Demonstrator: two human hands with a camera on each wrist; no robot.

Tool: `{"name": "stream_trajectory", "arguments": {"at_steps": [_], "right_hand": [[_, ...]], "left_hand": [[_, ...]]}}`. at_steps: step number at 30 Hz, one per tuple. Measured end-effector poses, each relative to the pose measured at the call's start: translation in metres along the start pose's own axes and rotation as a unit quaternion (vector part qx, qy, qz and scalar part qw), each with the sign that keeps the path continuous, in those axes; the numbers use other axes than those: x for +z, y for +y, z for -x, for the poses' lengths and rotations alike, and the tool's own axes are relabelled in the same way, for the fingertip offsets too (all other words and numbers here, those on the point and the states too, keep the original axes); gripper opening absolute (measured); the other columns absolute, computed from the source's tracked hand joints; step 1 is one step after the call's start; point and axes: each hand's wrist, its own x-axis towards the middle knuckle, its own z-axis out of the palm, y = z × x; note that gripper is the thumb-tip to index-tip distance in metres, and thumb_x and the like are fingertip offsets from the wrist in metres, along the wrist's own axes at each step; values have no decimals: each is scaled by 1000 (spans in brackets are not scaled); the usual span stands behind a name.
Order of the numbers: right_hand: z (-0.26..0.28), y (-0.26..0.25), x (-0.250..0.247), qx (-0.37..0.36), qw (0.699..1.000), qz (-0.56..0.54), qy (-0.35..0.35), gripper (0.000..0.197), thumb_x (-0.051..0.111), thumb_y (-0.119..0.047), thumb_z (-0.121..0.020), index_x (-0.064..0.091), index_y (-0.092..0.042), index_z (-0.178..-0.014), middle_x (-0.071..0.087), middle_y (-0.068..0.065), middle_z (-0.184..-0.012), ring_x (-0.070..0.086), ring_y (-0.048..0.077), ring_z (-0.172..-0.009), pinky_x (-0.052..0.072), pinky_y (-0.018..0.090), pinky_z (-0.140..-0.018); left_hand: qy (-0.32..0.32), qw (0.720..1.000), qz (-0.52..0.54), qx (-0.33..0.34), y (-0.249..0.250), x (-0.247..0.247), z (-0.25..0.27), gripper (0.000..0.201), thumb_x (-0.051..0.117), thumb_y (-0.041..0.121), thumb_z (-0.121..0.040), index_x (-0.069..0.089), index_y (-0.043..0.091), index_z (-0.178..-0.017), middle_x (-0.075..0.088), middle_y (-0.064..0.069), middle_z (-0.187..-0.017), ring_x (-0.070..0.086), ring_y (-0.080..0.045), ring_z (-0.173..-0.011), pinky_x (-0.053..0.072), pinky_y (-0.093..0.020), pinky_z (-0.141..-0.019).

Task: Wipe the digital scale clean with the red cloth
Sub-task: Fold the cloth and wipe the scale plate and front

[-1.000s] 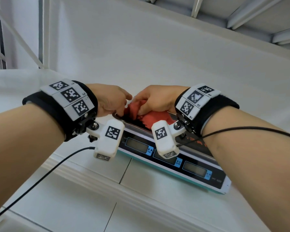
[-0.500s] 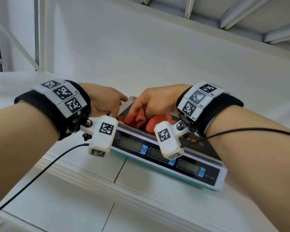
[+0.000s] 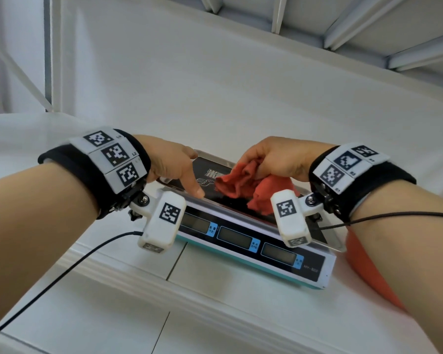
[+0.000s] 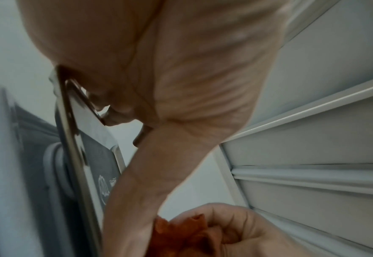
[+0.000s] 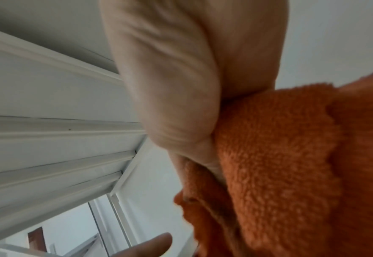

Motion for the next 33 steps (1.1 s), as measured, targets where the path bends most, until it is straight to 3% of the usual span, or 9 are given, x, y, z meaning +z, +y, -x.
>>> {"name": "stream_trajectory", "arguments": {"at_steps": [2, 5, 11, 16, 19, 22, 26, 30, 33], "right_hand": [[2, 3, 3, 37, 999, 10, 5, 40, 56, 10, -86, 74, -24, -98, 75, -5, -91, 71, 15, -84, 60, 29, -68], [4, 0, 15, 64, 997, 34, -35, 30, 60, 3, -88, 73, -19, -104, 73, -2, -96, 70, 20, -90, 60, 40, -82], [3, -10, 30, 37, 993, -73, -89, 31, 57, 10, -86, 75, -14, -77, 75, 11, -100, 67, 26, -83, 55, 47, -86], [4, -11, 35, 17, 986, -135, -99, 28, 53, 8, -90, 73, -11, -85, 71, 15, -103, 64, 25, -82, 55, 45, -82], [3, -19, 43, 9, 986, -139, -89, 24, 52, 4, -93, 70, -10, -99, 68, 8, -87, 62, 18, -67, 56, 30, -63], [4, -28, 49, -10, 984, -135, -118, 22, 53, -3, -94, 68, -17, -102, 64, 9, -93, 61, 20, -72, 56, 33, -65], [15, -27, 45, -20, 973, -130, -191, 24, 57, -10, -97, 63, -23, -117, 62, 4, -84, 63, 14, -61, 55, 27, -55], [18, -19, 42, -29, 975, -84, -205, 40, 69, -15, -89, 60, -33, -124, 67, 0, -116, 71, 28, -93, 60, 42, -78], [22, -13, 40, -32, 979, -72, -186, 38, 71, -6, -86, 62, -30, -115, 67, -12, -103, 68, 23, -93, 59, 39, -79]], "left_hand": [[-14, 1000, -17, 0, 0, 0, -2, 151, 92, 31, -15, 24, 34, -149, 42, -7, -149, 38, -35, -135, 26, -53, -113], [-28, 999, -36, 6, 0, 0, -5, 156, 95, 36, -6, 29, 39, -146, 48, -4, -145, 42, -33, -132, 31, -53, -111], [-24, 999, -38, 11, 2, 1, 0, 151, 93, 32, -15, 25, 33, -149, 45, -5, -148, 40, -32, -134, 29, -51, -112], [-17, 999, -44, 12, 0, 1, -4, 163, 94, 39, -1, 25, 36, -149, 42, -5, -150, 41, -34, -133, 33, -53, -110], [-14, 999, -40, 3, 0, 1, -5, 159, 95, 35, -5, 25, 36, -148, 41, -6, -150, 41, -35, -133, 33, -54, -109], [-13, 999, -44, -5, 2, 3, -3, 154, 95, 30, -12, 25, 35, -149, 40, -7, -151, 38, -35, -136, 30, -51, -112], [13, 999, -43, -23, 2, 5, -2, 126, 90, 11, -50, 19, 28, -152, 34, -7, -155, 29, -32, -141, 24, -46, -116], [1, 999, -41, -20, 3, 4, 0, 146, 95, 22, -25, 22, 32, -151, 40, -7, -151, 36, -34, -136, 28, -49, -113], [9, 999, -35, -21, 4, 5, 2, 136, 89, 16, -35, 20, 28, -152, 42, -7, -149, 37, -35, -135, 28, -50, -113]]}}
